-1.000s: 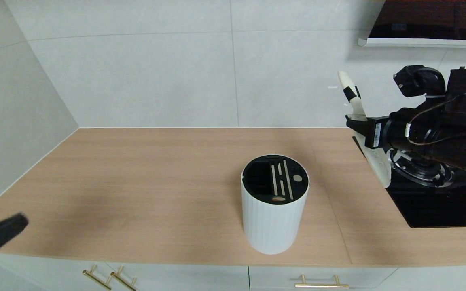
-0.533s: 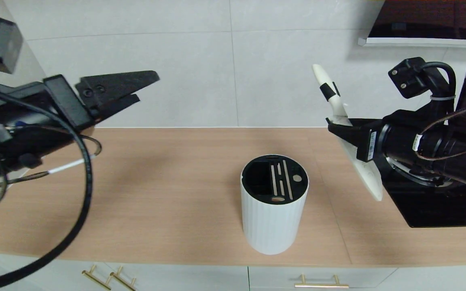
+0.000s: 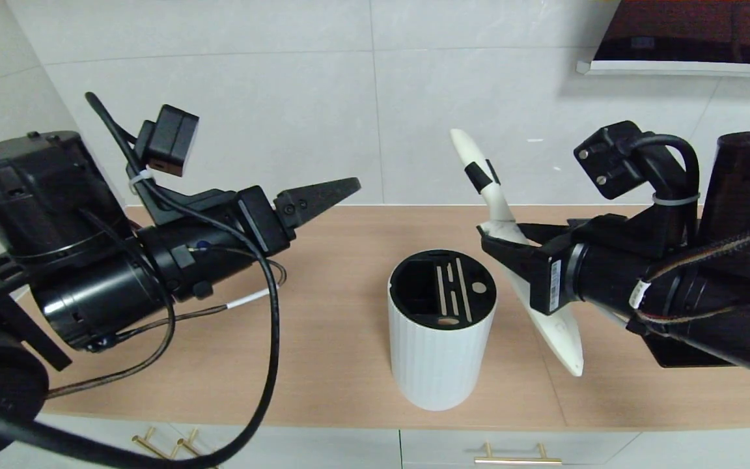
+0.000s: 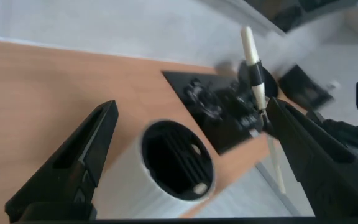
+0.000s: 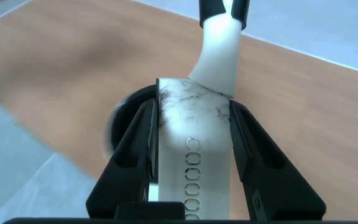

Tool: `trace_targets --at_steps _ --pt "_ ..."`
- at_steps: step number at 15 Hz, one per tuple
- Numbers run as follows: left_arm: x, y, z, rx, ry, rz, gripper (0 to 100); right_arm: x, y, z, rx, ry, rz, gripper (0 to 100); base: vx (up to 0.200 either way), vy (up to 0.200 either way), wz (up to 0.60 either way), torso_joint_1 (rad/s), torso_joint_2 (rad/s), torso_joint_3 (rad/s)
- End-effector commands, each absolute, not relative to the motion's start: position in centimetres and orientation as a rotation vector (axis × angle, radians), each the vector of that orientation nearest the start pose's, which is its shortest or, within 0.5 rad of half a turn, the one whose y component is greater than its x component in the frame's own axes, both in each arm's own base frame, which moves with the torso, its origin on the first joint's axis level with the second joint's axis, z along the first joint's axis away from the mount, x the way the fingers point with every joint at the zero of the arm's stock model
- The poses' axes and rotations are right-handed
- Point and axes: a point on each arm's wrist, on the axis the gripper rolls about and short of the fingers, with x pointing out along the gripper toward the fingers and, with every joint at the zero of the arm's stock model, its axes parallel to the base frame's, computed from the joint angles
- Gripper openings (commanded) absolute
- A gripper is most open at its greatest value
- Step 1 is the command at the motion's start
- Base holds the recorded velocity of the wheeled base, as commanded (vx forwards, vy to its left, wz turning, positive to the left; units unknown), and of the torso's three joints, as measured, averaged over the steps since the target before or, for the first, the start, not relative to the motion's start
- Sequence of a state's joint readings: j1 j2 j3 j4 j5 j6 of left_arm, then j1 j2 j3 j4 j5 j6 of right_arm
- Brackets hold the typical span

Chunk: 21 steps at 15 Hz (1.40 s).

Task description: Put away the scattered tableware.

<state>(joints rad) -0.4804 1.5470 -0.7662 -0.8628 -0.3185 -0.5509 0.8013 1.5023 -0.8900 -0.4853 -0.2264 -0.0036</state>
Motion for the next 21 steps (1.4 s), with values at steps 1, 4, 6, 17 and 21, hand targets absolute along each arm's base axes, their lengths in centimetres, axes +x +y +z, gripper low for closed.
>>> trace_targets --at_steps 1,4,6,17,21 --pt "23.5 -14.5 23.5 -0.524 0.164 -0.843 100 18.3 19.4 24.2 -0.079 0.126 0.607 0 0.0 0.0 0.0 0.0 0.0 0.0" --pt "23.5 -17.1 21.8 -0.517 0.223 -0.905 100 17.8 20.6 23.6 -0.088 0.144 0.646 0 0.0 0.0 0.0 0.0 0.0 0.0" --pt "23.8 -18.8 20.9 -0.52 0.209 -0.95 100 17.2 21.3 23.5 -0.067 0.149 0.678 0 0.0 0.0 0.0 0.0 0.0 0.0" --pt "23.8 -20.5 20.9 -0.622 0.171 -0.992 100 16.5 22.6 22.6 -0.079 0.161 0.715 0 0.0 0.0 0.0 0.0 0.0 0.0" --pt "23.9 -20.6 20.6 -0.632 0.184 -0.989 100 16.5 22.7 22.5 -0.078 0.164 0.718 0 0.0 0.0 0.0 0.0 0.0 0.0"
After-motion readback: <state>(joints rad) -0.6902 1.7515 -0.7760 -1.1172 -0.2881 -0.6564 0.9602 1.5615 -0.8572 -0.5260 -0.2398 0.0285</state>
